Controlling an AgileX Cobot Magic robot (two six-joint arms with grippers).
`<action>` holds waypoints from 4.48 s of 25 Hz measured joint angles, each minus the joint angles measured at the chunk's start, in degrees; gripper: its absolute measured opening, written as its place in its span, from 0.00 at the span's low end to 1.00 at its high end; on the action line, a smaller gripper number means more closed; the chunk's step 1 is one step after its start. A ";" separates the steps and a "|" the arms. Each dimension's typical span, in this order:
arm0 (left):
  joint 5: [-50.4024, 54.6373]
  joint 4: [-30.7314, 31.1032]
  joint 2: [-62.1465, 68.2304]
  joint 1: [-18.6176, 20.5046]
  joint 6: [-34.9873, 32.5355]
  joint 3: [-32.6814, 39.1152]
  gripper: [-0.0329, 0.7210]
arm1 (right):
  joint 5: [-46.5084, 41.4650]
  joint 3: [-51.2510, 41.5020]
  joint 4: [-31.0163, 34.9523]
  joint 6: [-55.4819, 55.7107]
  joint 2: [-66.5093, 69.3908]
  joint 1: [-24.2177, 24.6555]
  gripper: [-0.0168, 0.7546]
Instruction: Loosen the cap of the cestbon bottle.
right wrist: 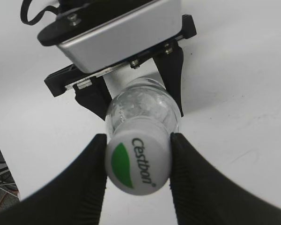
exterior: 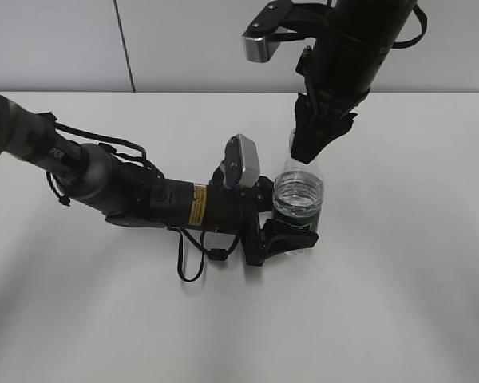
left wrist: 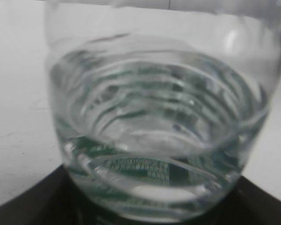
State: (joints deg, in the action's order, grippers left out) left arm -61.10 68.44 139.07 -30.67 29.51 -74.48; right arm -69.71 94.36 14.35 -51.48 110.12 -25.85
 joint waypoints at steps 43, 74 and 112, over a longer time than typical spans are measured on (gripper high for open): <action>-0.16 0.26 0.00 0.00 0.43 0.00 0.74 | 0.23 0.00 0.48 -15.59 -0.29 0.00 0.42; -0.37 0.66 0.00 -0.12 0.43 0.00 0.74 | 2.08 -0.16 1.82 -16.06 -3.17 0.00 0.40; -0.36 0.66 0.00 -0.12 0.43 0.00 0.74 | 30.77 -38.59 -0.80 43.36 -13.29 18.07 0.40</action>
State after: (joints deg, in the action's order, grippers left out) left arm -61.46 69.10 139.07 -30.79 29.93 -74.48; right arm -38.94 55.77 13.55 -8.13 96.84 -7.78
